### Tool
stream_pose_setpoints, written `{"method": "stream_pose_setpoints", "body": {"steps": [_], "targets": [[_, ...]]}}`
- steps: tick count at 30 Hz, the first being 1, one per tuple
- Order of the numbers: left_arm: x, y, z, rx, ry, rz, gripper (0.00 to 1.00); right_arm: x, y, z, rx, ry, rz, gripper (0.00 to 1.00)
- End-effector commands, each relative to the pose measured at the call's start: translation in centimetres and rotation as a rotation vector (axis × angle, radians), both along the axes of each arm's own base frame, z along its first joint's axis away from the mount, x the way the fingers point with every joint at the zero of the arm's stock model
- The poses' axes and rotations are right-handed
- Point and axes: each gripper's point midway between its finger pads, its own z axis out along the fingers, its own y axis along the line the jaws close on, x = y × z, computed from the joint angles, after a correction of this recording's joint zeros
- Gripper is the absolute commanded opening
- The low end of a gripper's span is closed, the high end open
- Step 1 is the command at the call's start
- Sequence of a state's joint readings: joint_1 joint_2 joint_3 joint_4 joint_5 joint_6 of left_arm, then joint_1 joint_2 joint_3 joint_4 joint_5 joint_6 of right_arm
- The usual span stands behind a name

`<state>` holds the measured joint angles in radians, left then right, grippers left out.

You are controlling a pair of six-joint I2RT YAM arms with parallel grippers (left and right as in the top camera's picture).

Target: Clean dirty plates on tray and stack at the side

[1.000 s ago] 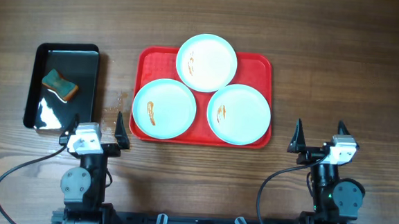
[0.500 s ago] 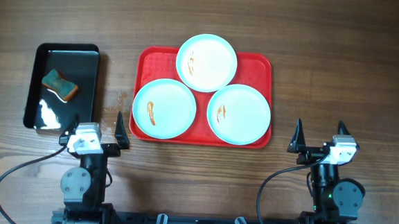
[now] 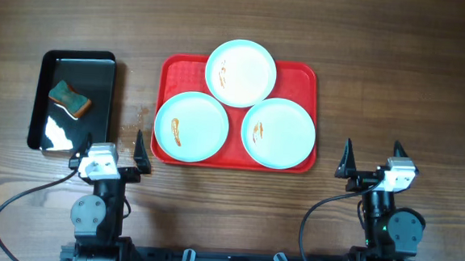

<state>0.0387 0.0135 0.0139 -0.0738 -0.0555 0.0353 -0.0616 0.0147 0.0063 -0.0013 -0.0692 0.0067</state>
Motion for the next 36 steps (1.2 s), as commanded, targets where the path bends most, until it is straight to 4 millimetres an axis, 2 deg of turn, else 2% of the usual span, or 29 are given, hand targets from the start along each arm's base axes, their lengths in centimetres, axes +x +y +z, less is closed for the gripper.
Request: {"method": "stream_pose_setpoints", "body": {"steps": [1, 30, 32, 34, 36], "targets": [[0.0, 0.1, -0.1, -0.013, -0.008, 0.005, 1.0, -0.1, -0.3, 0.2, 0.019, -0.011, -0.018, 1.0], [0.0, -0.1, 0.2, -0.021, -0.02, -0.009, 1.0, -0.1, -0.3, 0.2, 0.019, -0.011, -0.018, 1.0], [0.1, -1.9, 0.9, -0.077, -0.049, -0.111, 1.0, -0.1, -0.3, 0.2, 0.019, -0.011, -0.018, 1.0], [-0.5, -6.3, 1.4, -0.2, -0.05, -0.364, 1.0, -0.1, -0.3, 0.2, 0.019, -0.011, -0.018, 1.0], [-1.8, -9.5, 1.4, -0.26, -0.016, -0.559, 1.0, -0.1, -0.3, 0.2, 0.019, -0.011, -0.018, 1.0]]}}
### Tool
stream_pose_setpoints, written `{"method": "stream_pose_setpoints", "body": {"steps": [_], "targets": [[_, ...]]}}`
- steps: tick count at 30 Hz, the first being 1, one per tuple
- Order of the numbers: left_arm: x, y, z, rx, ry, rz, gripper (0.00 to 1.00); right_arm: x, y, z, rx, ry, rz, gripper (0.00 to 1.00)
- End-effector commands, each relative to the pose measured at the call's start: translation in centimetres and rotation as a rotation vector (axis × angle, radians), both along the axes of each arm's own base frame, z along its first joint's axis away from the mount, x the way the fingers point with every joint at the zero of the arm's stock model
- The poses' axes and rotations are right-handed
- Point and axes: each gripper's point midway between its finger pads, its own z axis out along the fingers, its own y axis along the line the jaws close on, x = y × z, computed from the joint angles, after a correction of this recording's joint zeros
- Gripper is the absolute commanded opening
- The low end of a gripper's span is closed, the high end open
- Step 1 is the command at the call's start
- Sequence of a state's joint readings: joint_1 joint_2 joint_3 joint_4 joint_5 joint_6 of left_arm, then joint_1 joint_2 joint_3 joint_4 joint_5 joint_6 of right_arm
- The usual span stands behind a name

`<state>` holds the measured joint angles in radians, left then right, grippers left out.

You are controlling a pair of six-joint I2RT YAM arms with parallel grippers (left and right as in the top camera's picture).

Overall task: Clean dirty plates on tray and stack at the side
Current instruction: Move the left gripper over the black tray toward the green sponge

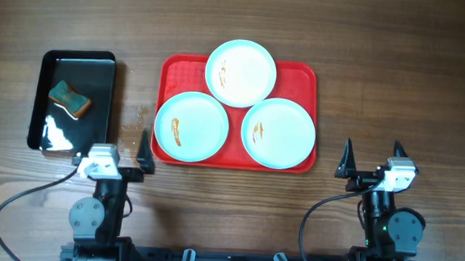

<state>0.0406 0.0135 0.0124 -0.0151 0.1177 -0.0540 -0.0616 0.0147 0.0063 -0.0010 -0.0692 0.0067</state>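
Note:
Three pale blue plates lie on a red tray (168, 64) at the table's middle: one at the back (241, 73), one front left (191, 126), one front right (278, 133). Each carries an orange-brown smear. My left gripper (116, 151) stands open near the table's front, just left of the tray's front-left corner and by the black tray's front edge. My right gripper (372, 158) stands open to the right of the red tray, nothing between its fingers.
A black tray (103, 66) lies at the left, with a teal and orange sponge (69, 99) in it. Cables run from both arm bases along the front edge of the wooden table.
My left gripper has shifted slightly toward the front and right. The plates, sponge and right arm are unchanged.

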Motion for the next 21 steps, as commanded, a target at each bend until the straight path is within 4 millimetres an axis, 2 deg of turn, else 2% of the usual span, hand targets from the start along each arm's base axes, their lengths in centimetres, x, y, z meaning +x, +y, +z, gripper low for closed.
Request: {"method": "stream_pose_setpoints", "body": {"steps": [1, 4, 7, 10, 15, 21], "targets": [[-2.5, -7.6, 0.3, -0.157, 0.031, -0.467, 1.0, -0.1, -0.3, 0.2, 0.019, -0.01, -0.018, 1.0], [-3.9, -9.5, 0.9, -0.151, 0.015, -0.608, 1.0, -0.1, -0.3, 0.2, 0.019, -0.01, -0.018, 1.0], [-4.0, -9.7, 1.3, -0.149, 0.0, -0.621, 1.0, -0.1, -0.3, 0.2, 0.019, -0.01, -0.018, 1.0], [-4.7, -10.3, 2.6, -0.233, -0.013, -0.677, 1.0, -0.1, -0.3, 0.2, 0.019, -0.01, -0.018, 1.0], [-4.8, -10.1, 4.6, -0.249, -0.085, -0.676, 1.0, -0.1, -0.3, 0.2, 0.019, -0.01, -0.018, 1.0], [-3.6, -8.0, 6.2, -0.359, -0.124, -0.539, 1.0, -0.1, -0.3, 0.2, 0.019, -0.01, -0.018, 1.0]]}}
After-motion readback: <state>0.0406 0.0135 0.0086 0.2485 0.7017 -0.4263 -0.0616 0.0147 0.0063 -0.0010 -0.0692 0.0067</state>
